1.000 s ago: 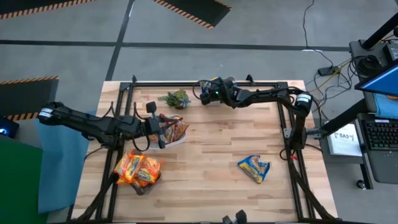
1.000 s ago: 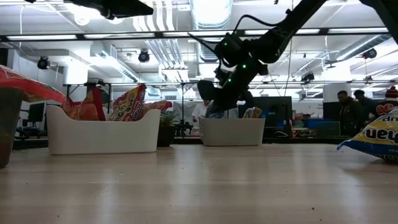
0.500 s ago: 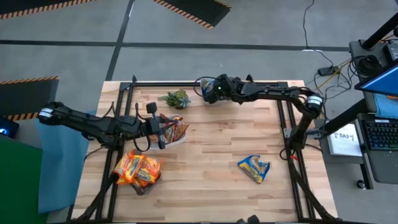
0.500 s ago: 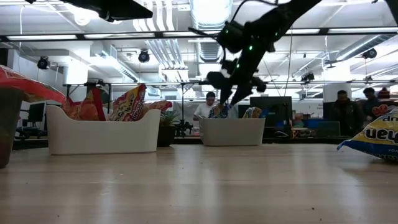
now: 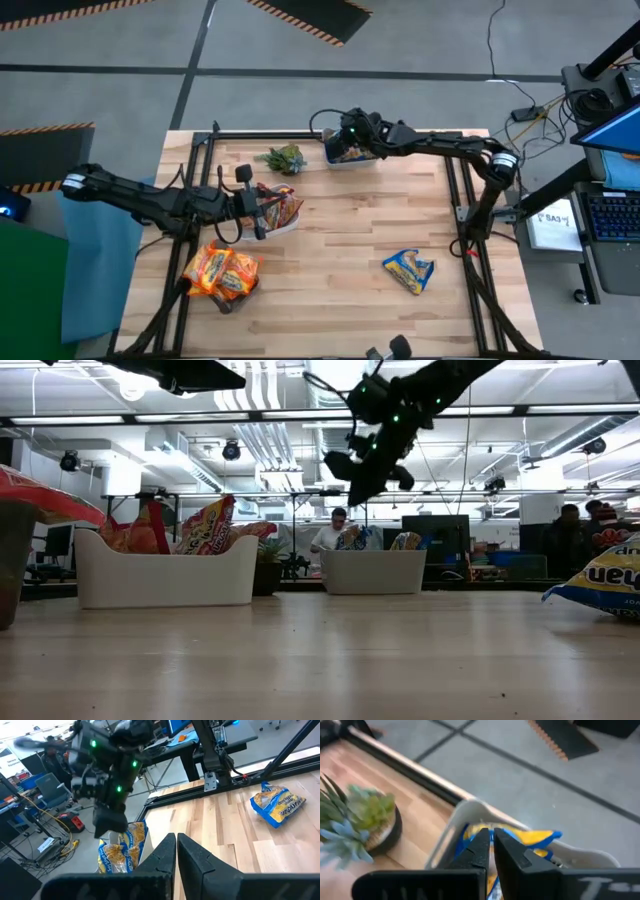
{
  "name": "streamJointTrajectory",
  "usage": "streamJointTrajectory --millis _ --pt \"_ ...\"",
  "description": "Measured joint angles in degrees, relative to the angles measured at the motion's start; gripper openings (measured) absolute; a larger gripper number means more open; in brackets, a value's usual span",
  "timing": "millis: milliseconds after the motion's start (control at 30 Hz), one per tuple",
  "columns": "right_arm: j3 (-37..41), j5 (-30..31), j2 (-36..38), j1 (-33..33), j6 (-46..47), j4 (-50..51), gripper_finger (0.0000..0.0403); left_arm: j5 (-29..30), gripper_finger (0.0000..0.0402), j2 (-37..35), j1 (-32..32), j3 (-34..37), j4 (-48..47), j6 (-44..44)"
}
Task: Sort Maruchan noodles
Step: Put the blue noodle pack into the gray bin
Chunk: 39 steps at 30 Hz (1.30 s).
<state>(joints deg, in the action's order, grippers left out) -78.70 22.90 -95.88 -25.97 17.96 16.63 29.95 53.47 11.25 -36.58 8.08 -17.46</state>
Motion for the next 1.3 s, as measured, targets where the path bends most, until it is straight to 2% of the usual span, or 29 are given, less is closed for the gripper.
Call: streamJointTrajectory --millis 167,467,633,900,1067,1167,1300 --pt "0.01 -2.17 -3.92 -1.72 -0.96 0.29 0.001 0.0 0.0 0.0 0.0 0.0 0.01 -0.29" --pt "0.07 -2.2 -12.19 -3.59 -1.78 5.61 0.0009 0.0 0.0 0.0 0.0 -0.02 0.02 -0.45" --pt "0.07 -1.93 -13.8 -3.56 -2.58 5.4 0.0009 0.01 0.0 0.0 0.0 -0.02 0.07 -0.45" --pt "-0.7 -2.33 -7.91 -3.14 -3.31 8.04 0.0009 0.02 0.0 0.0 0.0 -0.02 0.07 -0.49" --pt "-1.49 -3.29 -1.46 -1.05 -3.26 14.23 0.0009 0.02 0.0 -0.05 0.0 -0.04 1.45 -0.5" --pt "-1.68 -9.07 3.3 1.35 -2.06 19.17 0.0009 -0.02 0.0 -0.15 0.07 -0.04 2.43 -0.5" --pt "-1.11 -21.35 8.42 5.54 1.84 25.43 0.0009 -0.07 0.0 -0.22 0.09 -0.04 2.58 -0.48"
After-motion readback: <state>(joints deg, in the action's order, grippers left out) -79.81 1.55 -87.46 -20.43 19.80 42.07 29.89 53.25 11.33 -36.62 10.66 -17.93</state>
